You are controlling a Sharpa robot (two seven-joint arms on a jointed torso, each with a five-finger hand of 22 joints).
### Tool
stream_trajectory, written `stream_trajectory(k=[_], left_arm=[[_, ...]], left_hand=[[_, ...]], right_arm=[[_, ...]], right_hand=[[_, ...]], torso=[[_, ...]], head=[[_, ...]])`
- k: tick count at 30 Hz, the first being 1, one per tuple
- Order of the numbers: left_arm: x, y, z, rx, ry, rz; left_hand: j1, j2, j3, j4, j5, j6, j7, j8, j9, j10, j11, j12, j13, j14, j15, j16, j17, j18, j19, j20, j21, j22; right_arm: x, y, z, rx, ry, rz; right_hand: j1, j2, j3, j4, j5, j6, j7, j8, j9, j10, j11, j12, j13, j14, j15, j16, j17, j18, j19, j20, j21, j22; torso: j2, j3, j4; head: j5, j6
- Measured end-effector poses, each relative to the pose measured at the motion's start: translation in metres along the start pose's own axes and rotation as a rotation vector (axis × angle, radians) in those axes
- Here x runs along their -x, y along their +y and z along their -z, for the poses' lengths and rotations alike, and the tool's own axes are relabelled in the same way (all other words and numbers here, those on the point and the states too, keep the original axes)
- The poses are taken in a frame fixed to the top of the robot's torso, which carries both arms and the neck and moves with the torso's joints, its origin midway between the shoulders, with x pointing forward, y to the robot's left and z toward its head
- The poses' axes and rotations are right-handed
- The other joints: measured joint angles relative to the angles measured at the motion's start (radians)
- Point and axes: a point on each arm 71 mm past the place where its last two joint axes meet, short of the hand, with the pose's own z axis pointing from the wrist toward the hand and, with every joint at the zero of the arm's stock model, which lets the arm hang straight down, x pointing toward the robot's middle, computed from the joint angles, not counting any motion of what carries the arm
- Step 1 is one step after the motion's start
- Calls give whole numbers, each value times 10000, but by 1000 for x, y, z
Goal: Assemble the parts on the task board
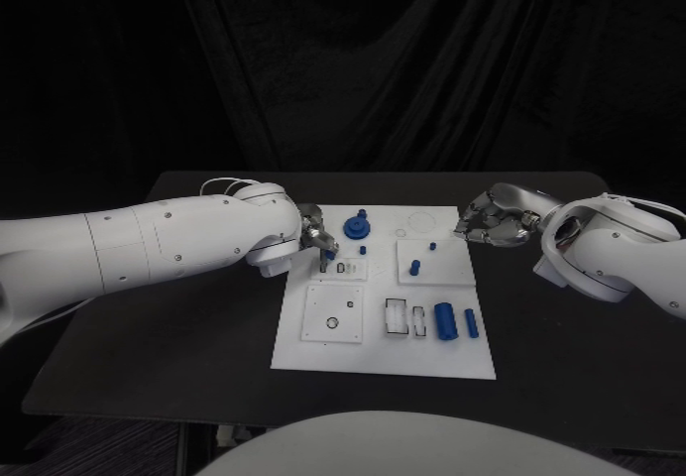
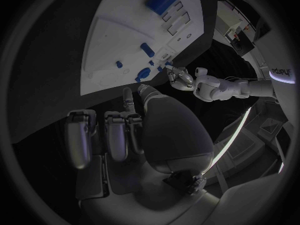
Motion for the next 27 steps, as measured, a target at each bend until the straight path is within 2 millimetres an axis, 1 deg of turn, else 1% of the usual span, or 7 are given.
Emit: stream_trajectory(k=[5, 7, 19, 21, 22, 27], left_arm=[[-3, -1, 1, -34, 95, 118], [-5, -1, 2, -62, 112, 138], [-9, -1, 3, -118, 96, 208], [-10, -1, 3, -121, 107, 221], [-11, -1, 2, -124, 115, 226], [-17, -1, 1, -146, 183, 265]], left_hand=[[-1, -1, 29, 26, 160, 1, 0, 0, 0, 0, 0, 0, 0, 35, -35, 0, 0, 0, 0, 0, -29, 0], [-26, -26, 55, 3, 162, 2, 0, 0, 0, 0, 0, 0, 0, 36, -35, 0, 0, 1, -36, -36, -65, 0], [-67, -67, 57, 2, 161, 3, 0, -1, -1, 0, 0, 1, 0, 36, -34, 0, 0, 0, -36, -36, -95, 0], [-92, -92, 57, 2, 161, 5, -2, -43, -2, 0, 0, 0, 0, 35, -34, 0, 0, 0, -36, -35, -106, 0], [-123, -62, 57, 2, 161, 64, -59, -65, -2, 0, 0, 0, 0, 36, -34, 0, 0, 0, -36, -35, -106, 0], [-169, -68, 71, -14, 161, 113, -75, -78, -4, -18, -17, 0, 0, 35, -33, 0, 0, 0, -36, -35, -142, 0]], right_arm=[[0, 1, 0, 12, 7, -7], [0, 1, 0, 11, 7, -10], [0, 0, 0, -1, 5, -22], [0, 0, 0, -4, 6, -23], [0, 0, 0, -6, 6, -24], [0, 0, 0, -15, 12, -25]], right_hand=[[42, -36, 27, -27, 106, 0, 0, 0, 0, 0, 0, 0, 0, 0, 0, 0, 0, 0, 0, 0, 0, 0], [69, -9, 27, -27, 106, 0, 0, 0, 0, 0, 0, 0, 0, 0, 0, 0, 0, 0, 0, 0, 0, 0], [79, 1, 27, -27, 106, 0, 0, 0, -2, 0, 0, 0, 0, 0, 0, 0, 0, 0, 0, 0, 0, -2], [79, 1, 27, -27, 106, 0, 0, 0, -2, 0, 0, 0, 0, 0, 0, 0, 0, 0, 0, 0, 0, -2], [79, 1, 27, -27, 106, 0, 0, 0, -2, 0, 0, 0, 0, 0, 0, 0, 0, 0, 0, 0, 0, -2], [79, 0, 27, -27, 106, 0, 0, 0, -2, 0, 0, 0, 0, 0, 0, 0, 0, 0, 0, 0, 0, -2]], torso=[[-2, -1, 1], [0, -2, 1], [8, -11, 8], [11, -12, 8], [12, -13, 8], [12, -14, 13]], head=[[18, 0], [21, 0], [37, 0], [51, 0], [55, 0], [62, 0]])
